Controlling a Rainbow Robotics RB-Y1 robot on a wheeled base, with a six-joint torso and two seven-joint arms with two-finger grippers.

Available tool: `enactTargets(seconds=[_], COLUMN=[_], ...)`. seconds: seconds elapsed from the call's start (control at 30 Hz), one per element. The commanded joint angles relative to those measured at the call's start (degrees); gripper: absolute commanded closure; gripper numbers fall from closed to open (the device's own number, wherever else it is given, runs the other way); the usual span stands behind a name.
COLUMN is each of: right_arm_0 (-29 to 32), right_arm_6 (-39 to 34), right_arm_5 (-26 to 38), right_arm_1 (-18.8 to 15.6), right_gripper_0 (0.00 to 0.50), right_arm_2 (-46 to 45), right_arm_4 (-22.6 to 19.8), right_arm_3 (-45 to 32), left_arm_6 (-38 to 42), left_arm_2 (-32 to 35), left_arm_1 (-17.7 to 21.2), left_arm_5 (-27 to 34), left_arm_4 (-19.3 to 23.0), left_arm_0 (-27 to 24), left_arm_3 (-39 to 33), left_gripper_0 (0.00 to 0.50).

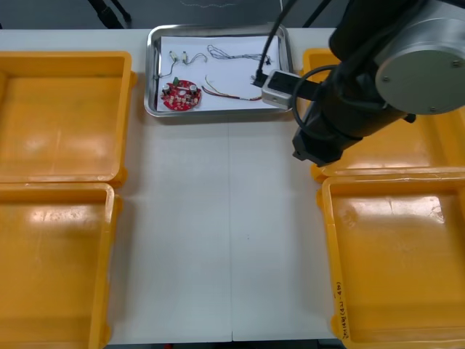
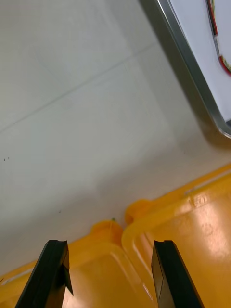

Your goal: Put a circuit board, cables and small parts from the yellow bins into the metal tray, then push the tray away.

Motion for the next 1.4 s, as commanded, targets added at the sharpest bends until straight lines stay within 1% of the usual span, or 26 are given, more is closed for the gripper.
enactTargets(seconds=[0.03,0.07,0.17,0.2,0.27,0.4,0.47,0.67,0.93,1.13,1.4], right_arm_0=[7.16,8.13,14.28,15.51,19.82,25.27,28.96,35.99,41.44,44.78,47.77], right_arm_6=[-6.14,-6.41,-8.52,-8.87,-10.1,-10.71,-11.24,-12.73,-17.48,-18.27,-19.15], right_arm_5=[2.14,2.31,3.28,3.46,4.07,5.04,5.3,5.48,5.65,5.48,5.92], right_arm_1=[-6.45,-6.81,-8.65,-8.83,-9.27,-9.35,-9.35,-9.35,-9.35,-9.27,-9.27], right_gripper_0=[0.0,0.0,0.0,0.0,0.0,0.0,0.0,0.0,0.0,0.0,0.0], right_arm_2=[-8.99,-9.87,-15.41,-16.38,-20.16,-25.61,-28.94,-35.62,-40.28,-41.6,-43.53], right_arm_4=[-2.74,-2.82,-2.56,-2.47,-2.38,-1.68,-1.77,-2.03,-2.38,0.08,0.25], right_arm_3=[-5.0,-5.35,-7.55,-7.99,-8.86,-10.1,-10.8,-11.76,-12.64,-13.61,-13.7], left_arm_6=[-4.75,-4.75,-4.75,-4.75,-4.75,-4.75,-4.75,-4.75,-4.75,-4.75,-4.75], left_arm_2=[1.52,1.52,1.52,1.52,1.52,1.52,1.52,1.52,1.52,1.52,1.52], left_arm_1=[2.57,2.57,2.57,2.57,2.57,2.57,2.57,2.57,2.57,2.57,2.57], left_arm_5=[0.33,0.33,0.33,0.33,0.33,0.33,0.33,0.33,0.33,0.33,0.33], left_arm_4=[0.13,0.13,0.13,0.13,0.13,0.13,0.13,0.13,0.13,0.13,0.13], left_arm_0=[0.85,0.85,0.85,0.85,0.85,0.85,0.85,0.85,0.85,0.85,0.85], left_arm_3=[-1.4,-1.4,-1.4,-1.4,-1.4,-1.4,-1.4,-1.4,-1.4,-1.4,-1.4], left_gripper_0=[0.0,0.0,0.0,0.0,0.0,0.0,0.0,0.0,0.0,0.0,0.0])
